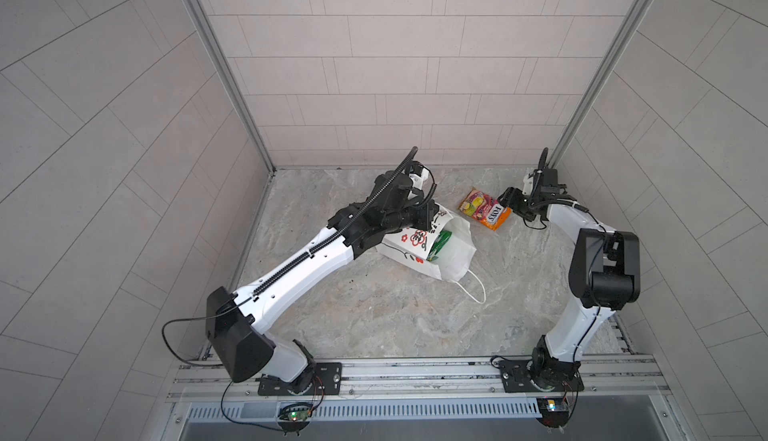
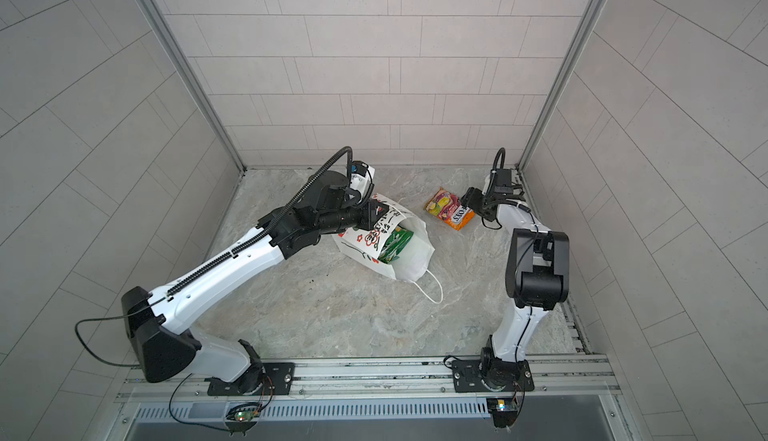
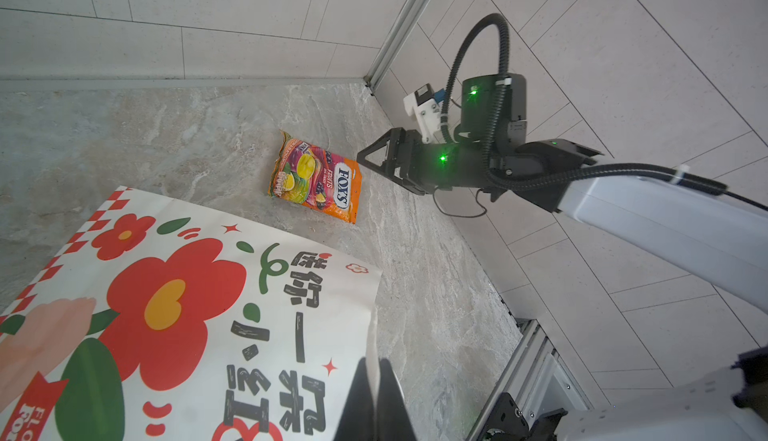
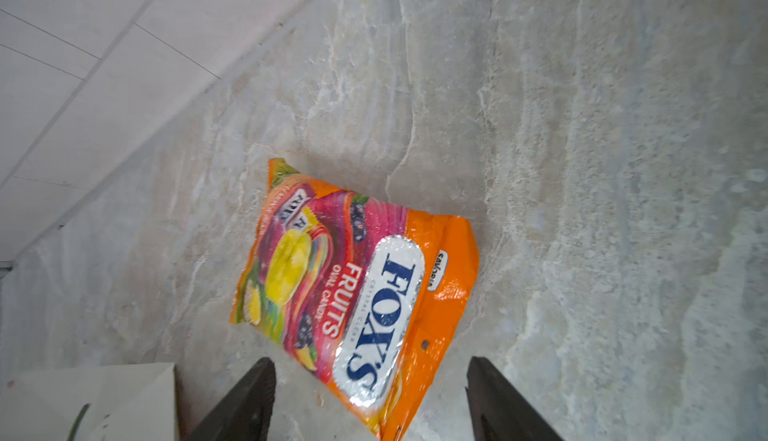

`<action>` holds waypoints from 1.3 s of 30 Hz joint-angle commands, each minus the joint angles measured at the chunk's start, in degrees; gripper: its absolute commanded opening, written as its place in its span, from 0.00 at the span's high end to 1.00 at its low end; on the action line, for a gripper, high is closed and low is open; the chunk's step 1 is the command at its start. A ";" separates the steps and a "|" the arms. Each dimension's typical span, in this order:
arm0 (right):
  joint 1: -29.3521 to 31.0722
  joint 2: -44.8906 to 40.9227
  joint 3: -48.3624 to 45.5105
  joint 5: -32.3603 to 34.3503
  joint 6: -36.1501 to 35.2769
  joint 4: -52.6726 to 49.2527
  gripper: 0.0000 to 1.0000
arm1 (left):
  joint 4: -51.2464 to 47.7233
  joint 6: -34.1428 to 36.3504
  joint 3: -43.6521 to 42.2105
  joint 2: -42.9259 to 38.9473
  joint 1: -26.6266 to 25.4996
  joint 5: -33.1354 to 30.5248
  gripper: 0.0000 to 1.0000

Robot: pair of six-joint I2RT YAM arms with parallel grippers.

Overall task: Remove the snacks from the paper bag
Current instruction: 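Move the open right gripper back toward the bag mouth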

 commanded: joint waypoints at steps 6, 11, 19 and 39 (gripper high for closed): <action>1.15 -21.03 -15.47 -8.56 5.83 3.82 0.27 | 0.15 1.08 0.79 -3.39 -0.19 -0.21 1.00; 2.21 -36.84 -26.01 -10.51 6.84 2.85 0.27 | 0.25 0.80 0.08 -4.09 -0.19 -1.27 1.00; 10.30 -54.96 -35.81 -13.66 8.59 0.65 0.31 | 0.52 0.54 0.78 -3.58 -0.13 -0.22 1.00; 43.41 -44.48 -43.47 -0.67 13.07 21.80 0.59 | -0.45 0.45 1.09 -3.17 -0.19 1.44 1.00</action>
